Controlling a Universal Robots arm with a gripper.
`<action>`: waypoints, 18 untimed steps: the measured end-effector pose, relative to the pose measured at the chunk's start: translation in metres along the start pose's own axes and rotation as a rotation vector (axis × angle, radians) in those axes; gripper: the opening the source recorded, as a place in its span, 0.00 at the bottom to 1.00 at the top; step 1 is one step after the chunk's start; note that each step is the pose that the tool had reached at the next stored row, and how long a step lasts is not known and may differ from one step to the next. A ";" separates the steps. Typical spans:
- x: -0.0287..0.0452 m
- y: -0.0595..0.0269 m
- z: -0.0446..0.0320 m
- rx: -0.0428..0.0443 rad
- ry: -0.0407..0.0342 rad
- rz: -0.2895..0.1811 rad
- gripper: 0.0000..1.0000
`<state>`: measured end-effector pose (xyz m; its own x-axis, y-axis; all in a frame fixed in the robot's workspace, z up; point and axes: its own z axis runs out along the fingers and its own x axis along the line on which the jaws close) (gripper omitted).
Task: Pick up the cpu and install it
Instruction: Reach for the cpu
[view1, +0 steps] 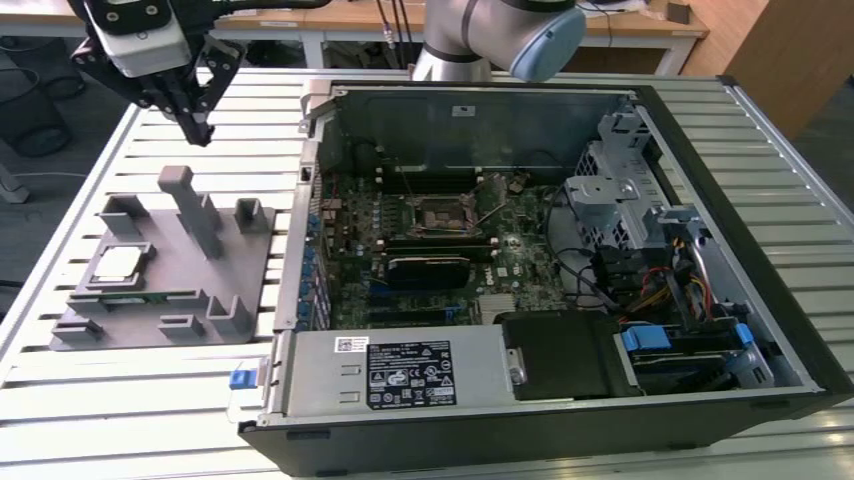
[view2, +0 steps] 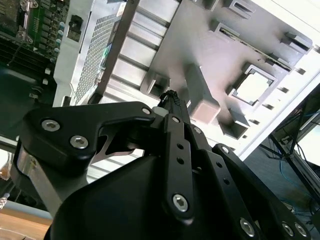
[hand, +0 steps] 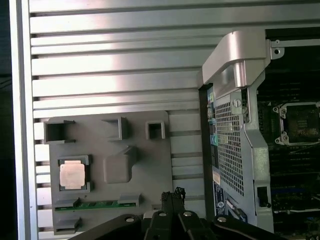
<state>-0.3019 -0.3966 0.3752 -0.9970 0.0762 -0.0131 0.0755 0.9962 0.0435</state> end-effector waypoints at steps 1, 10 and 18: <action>0.0013 -0.0001 0.0001 0.0000 0.0004 0.000 0.11; 0.0126 -0.0008 0.0012 0.0003 0.0040 0.000 0.11; 0.0240 -0.0015 0.0023 0.0004 0.0064 0.000 0.11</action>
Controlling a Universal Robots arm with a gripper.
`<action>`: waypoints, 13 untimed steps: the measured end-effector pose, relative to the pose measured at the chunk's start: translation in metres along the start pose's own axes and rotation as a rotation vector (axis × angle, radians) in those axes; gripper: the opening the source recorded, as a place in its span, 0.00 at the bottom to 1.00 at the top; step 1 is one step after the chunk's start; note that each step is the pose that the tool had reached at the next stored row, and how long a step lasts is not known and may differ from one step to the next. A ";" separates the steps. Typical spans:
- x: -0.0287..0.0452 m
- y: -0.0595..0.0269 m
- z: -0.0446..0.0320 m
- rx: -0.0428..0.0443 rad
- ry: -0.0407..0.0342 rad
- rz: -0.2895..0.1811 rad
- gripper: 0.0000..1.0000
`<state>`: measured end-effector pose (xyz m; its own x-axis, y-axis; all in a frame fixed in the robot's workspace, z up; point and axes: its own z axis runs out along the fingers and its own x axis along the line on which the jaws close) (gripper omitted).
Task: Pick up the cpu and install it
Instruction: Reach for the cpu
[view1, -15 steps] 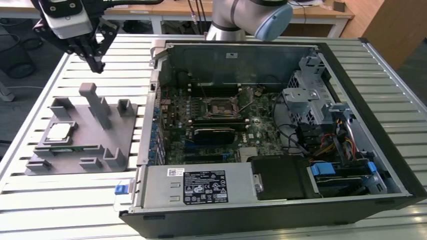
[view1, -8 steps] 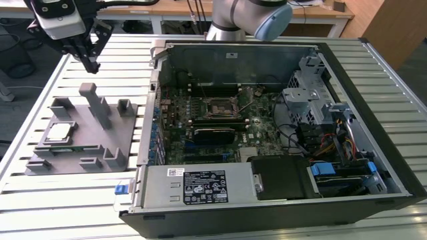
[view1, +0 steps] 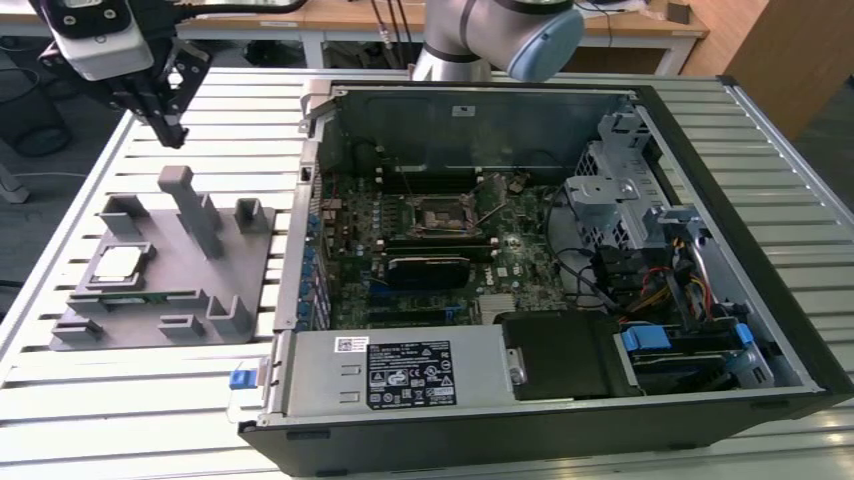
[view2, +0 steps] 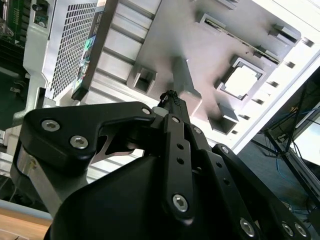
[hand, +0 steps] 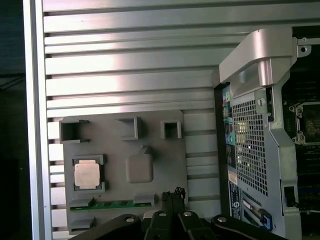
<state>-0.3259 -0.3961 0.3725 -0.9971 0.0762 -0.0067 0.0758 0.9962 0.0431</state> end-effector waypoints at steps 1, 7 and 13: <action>0.0015 -0.0001 0.0001 0.0001 0.0003 0.000 0.11; 0.0111 -0.0007 0.0008 0.0003 0.0020 0.000 0.11; 0.0212 -0.0015 0.0016 0.0004 0.0038 0.000 0.11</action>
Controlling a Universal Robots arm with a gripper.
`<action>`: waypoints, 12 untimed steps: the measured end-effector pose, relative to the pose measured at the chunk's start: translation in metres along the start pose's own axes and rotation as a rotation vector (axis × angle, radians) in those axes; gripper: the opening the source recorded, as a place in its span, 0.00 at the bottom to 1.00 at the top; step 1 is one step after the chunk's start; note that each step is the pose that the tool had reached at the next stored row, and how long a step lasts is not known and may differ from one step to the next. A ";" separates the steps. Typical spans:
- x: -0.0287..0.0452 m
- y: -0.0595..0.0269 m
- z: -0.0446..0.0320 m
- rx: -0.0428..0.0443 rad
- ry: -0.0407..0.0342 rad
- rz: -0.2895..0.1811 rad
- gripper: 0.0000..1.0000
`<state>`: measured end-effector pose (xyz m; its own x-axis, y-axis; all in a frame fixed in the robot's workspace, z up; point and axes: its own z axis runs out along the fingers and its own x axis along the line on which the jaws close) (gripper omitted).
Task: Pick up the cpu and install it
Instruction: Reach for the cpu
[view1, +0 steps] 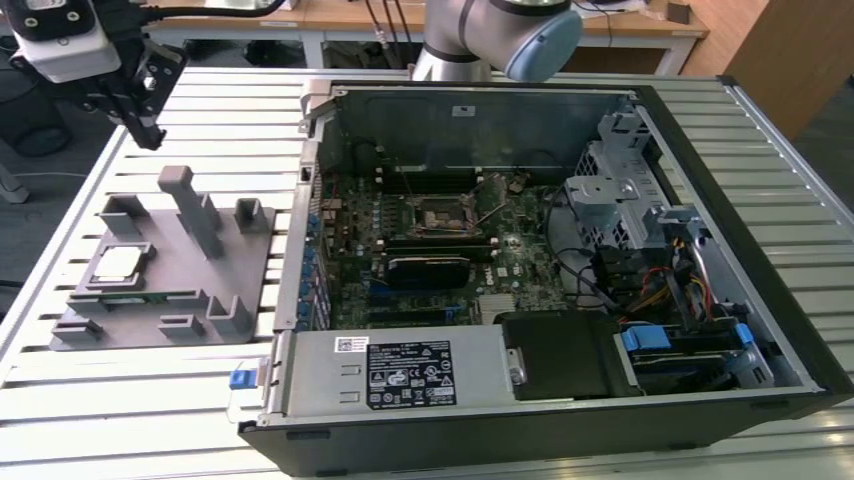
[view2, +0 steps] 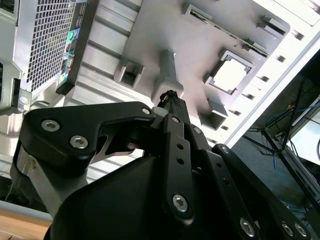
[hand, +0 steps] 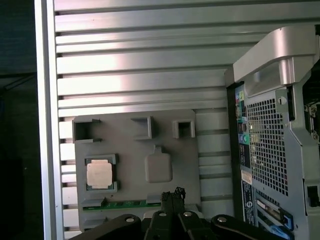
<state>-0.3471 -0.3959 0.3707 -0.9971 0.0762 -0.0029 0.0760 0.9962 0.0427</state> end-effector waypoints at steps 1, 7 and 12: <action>0.0021 -0.0001 0.0002 -0.0001 0.0001 0.000 0.11; 0.0122 -0.0008 0.0008 0.0002 0.0022 0.000 0.11; 0.0217 -0.0015 0.0017 0.0003 0.0039 0.000 0.11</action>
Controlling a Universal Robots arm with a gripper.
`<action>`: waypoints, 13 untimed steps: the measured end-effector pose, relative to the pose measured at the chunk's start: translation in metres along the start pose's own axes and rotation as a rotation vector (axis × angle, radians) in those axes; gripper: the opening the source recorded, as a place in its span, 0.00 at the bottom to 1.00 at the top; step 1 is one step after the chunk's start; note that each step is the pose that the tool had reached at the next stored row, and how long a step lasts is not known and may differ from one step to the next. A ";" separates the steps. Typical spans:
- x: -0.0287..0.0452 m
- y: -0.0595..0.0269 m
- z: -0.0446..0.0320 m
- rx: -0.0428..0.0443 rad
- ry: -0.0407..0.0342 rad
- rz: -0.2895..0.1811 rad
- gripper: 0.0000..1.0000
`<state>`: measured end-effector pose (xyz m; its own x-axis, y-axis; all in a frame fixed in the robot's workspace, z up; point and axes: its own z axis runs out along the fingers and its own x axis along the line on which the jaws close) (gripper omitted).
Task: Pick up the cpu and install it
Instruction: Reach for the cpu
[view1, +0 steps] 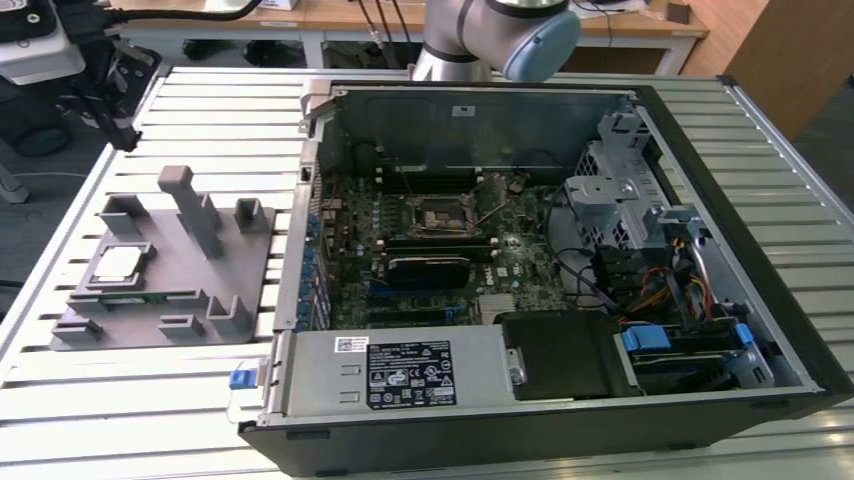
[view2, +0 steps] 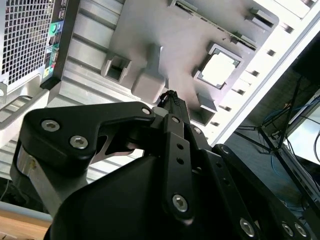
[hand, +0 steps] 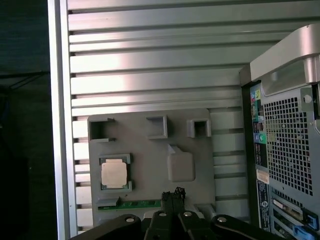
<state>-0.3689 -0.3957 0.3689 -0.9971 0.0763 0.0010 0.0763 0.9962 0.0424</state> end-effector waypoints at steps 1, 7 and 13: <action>0.0038 -0.0003 0.0003 0.0000 0.0004 0.000 0.11; 0.0229 -0.0018 0.0016 0.0000 0.0009 0.000 0.11; 0.0425 -0.0033 0.0035 0.0001 0.0020 0.000 0.11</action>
<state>-0.4115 -0.3956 0.3653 -0.9971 0.0762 0.0030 0.0763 0.9962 0.0423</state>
